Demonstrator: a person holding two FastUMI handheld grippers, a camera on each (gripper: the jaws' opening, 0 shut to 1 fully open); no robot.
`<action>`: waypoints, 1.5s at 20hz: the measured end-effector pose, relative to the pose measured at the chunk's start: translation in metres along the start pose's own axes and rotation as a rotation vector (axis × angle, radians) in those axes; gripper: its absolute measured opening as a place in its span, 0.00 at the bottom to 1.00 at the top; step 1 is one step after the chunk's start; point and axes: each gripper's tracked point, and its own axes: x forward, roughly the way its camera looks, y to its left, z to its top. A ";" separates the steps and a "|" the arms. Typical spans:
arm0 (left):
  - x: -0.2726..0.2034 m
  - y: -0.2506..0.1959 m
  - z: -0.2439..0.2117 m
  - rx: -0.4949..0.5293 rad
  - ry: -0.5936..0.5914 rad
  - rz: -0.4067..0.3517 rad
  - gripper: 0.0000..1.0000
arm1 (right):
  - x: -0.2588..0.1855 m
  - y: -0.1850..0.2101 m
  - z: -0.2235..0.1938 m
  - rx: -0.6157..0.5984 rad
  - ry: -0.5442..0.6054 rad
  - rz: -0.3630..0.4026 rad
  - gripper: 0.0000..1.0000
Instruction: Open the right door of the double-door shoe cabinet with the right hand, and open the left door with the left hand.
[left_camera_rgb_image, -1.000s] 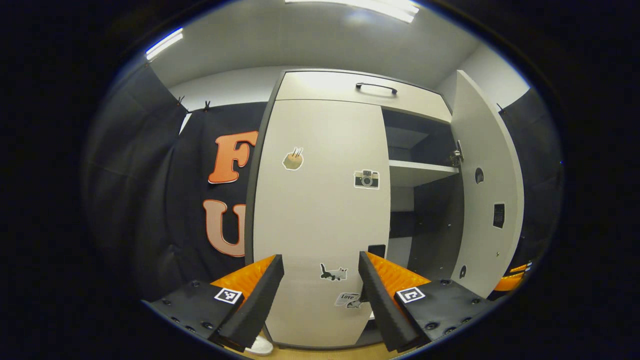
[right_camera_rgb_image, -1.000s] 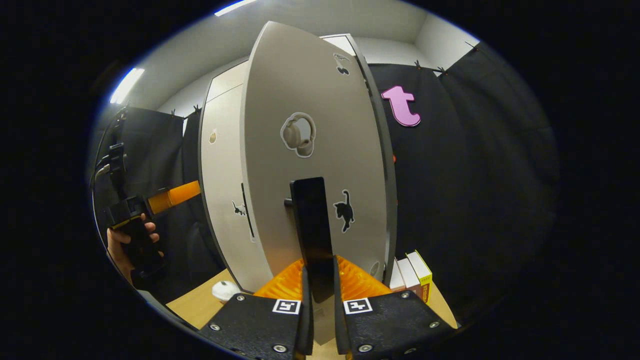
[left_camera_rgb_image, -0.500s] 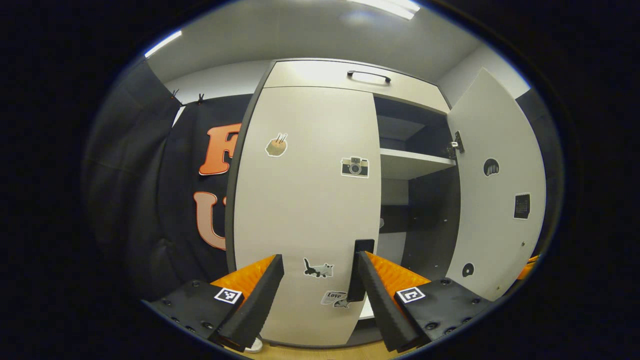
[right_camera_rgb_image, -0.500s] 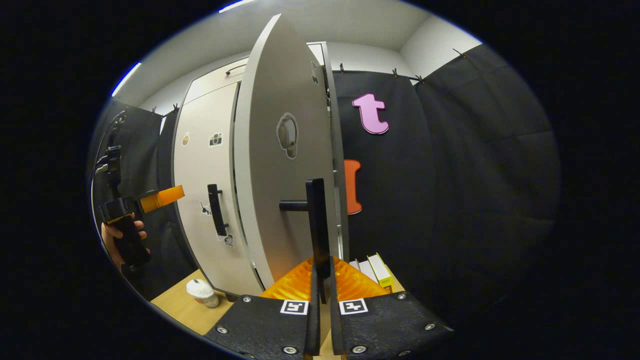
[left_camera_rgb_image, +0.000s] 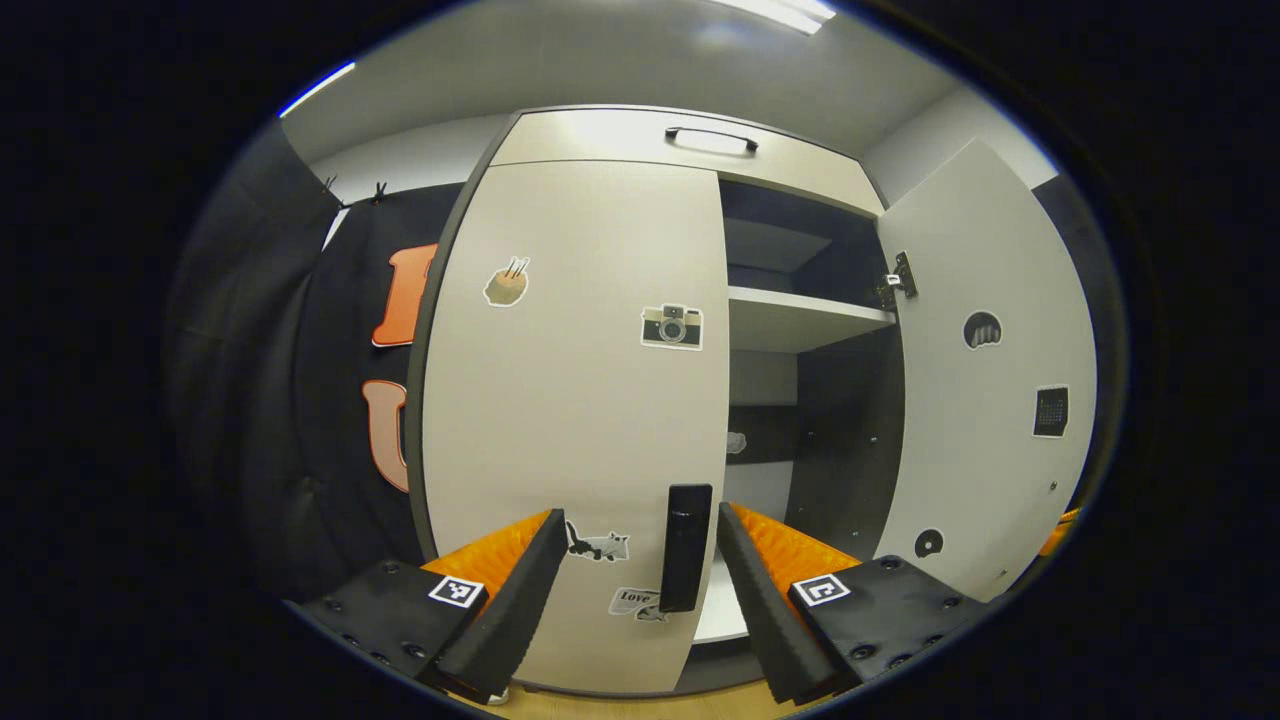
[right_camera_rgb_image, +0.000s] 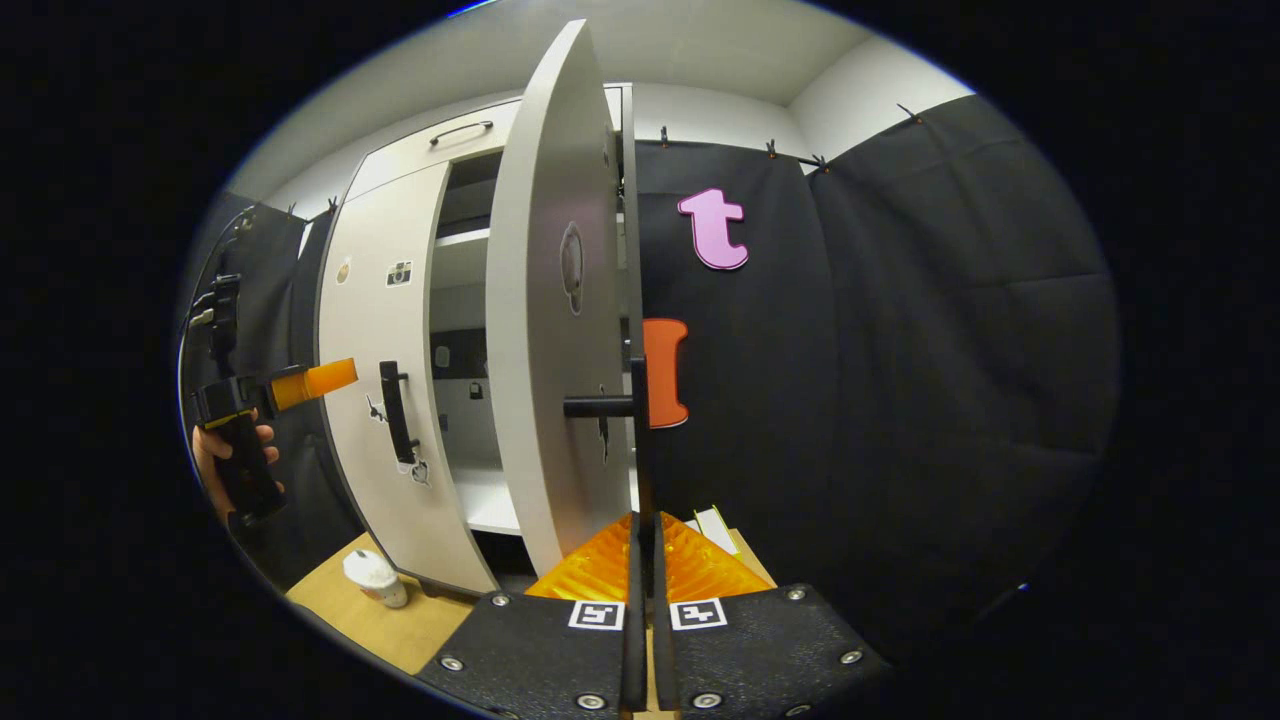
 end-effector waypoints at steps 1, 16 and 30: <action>0.003 -0.003 0.000 -0.004 0.002 -0.006 0.95 | -0.003 -0.008 0.000 -0.003 0.002 -0.019 0.07; 0.047 -0.030 -0.022 -0.022 0.098 -0.026 0.96 | -0.044 -0.085 0.021 0.098 -0.064 -0.125 0.02; 0.077 -0.004 -0.086 -0.047 0.235 0.075 0.96 | -0.024 -0.086 -0.009 0.128 -0.033 -0.135 0.55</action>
